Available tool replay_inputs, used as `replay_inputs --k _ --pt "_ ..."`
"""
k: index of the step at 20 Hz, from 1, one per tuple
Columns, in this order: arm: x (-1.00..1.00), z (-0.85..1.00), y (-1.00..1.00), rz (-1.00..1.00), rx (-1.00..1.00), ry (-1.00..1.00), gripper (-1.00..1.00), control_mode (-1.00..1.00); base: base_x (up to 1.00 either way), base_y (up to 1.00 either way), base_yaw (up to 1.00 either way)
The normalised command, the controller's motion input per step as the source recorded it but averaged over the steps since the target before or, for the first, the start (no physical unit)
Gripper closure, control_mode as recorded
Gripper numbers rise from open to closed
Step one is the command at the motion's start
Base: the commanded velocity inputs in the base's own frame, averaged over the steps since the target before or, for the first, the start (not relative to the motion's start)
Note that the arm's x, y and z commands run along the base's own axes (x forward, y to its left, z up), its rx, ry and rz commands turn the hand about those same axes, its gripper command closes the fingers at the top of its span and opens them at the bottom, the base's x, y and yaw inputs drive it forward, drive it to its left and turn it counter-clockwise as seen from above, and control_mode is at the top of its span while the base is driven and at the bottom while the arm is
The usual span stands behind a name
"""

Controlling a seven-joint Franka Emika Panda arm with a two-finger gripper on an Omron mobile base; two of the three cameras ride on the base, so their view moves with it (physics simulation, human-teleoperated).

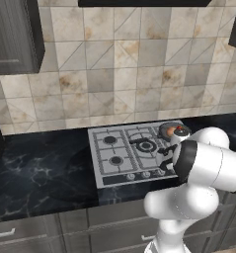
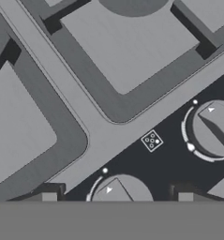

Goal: Place the pan on the rear right burner on the stove. Then place the tomato and the onion in the pan and turn on the rear right burner.

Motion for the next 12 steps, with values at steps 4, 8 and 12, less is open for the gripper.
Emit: replay_inputs --k 4,8,12 --pt "-0.54 -0.78 0.0 0.0 0.0 -0.03 1.0 -1.0 0.0 0.0 0.0" --pt "-0.54 -0.99 0.01 0.0 0.0 -0.05 1.0 -1.0 0.0 0.0 0.0" --pt "-0.45 -0.98 0.04 -0.01 0.0 -0.03 1.0 -1.0 0.0 0.0 0.0"
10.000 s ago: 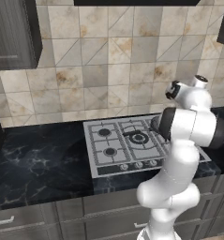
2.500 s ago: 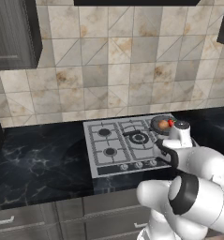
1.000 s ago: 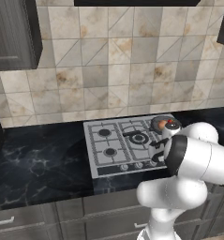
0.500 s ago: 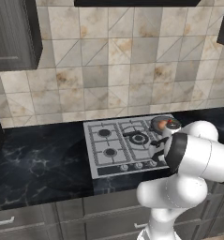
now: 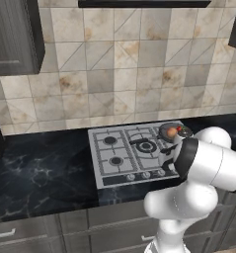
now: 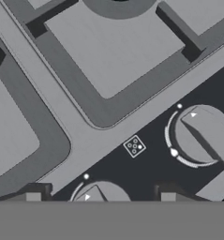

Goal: Place the pan on the rear right burner on the stove. Then place the tomato and the onion in the pan and turn on the rear right burner.

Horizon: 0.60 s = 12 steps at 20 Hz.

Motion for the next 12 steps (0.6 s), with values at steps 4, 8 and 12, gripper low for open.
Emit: replay_inputs --k 4,8,12 --pt "-0.54 -1.0 0.2 -0.03 0.0 -0.09 1.0 -1.0 0.0 0.0 0.0" --pt "-0.67 -1.0 0.41 -0.04 0.0 -0.26 1.0 -1.0 0.0 0.0 0.0" --pt "-0.7 -1.0 0.57 -0.05 0.0 -0.32 1.0 -1.0 0.0 0.0 0.0"
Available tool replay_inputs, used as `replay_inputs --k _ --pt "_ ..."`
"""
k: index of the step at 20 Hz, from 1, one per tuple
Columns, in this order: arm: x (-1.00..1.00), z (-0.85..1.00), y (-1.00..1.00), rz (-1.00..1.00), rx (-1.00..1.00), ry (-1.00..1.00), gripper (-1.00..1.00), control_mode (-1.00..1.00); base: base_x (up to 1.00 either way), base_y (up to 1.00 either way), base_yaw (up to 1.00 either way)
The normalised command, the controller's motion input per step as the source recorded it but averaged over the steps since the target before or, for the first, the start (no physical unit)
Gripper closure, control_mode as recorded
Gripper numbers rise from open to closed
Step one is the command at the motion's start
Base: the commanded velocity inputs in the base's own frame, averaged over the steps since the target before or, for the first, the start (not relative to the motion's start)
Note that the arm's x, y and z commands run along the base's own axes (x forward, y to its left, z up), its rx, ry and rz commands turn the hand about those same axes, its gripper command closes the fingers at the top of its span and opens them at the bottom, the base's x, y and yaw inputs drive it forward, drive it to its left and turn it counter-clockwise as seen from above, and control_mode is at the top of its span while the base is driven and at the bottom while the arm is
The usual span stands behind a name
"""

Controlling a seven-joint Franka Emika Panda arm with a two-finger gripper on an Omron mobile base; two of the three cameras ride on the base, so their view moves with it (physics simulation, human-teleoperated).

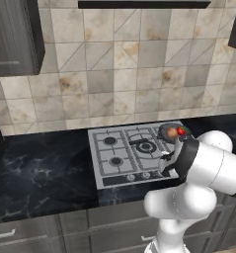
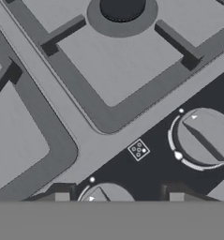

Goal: Place the pan on the rear right burner on the stove. Then place the tomato and the onion in the pan and turn on the rear right burner.

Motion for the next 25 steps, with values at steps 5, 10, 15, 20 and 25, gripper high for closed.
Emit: replay_inputs --k 5,10,15,20,25 --pt "-0.66 -0.99 0.38 -0.01 0.02 -0.28 1.0 -1.0 0.0 0.0 0.0" --pt "-0.67 -0.95 0.0 0.29 0.2 -0.1 1.0 -1.0 0.0 0.0 0.0" --pt "-0.5 -0.67 0.65 0.25 0.05 -0.01 1.0 -1.0 0.0 0.0 0.0" --pt "-0.41 -0.64 0.77 0.22 0.0 0.0 1.0 -1.0 0.0 0.0 0.0" --pt "-0.28 -0.62 0.48 0.38 0.0 -0.01 1.0 -1.0 0.0 0.0 0.0"
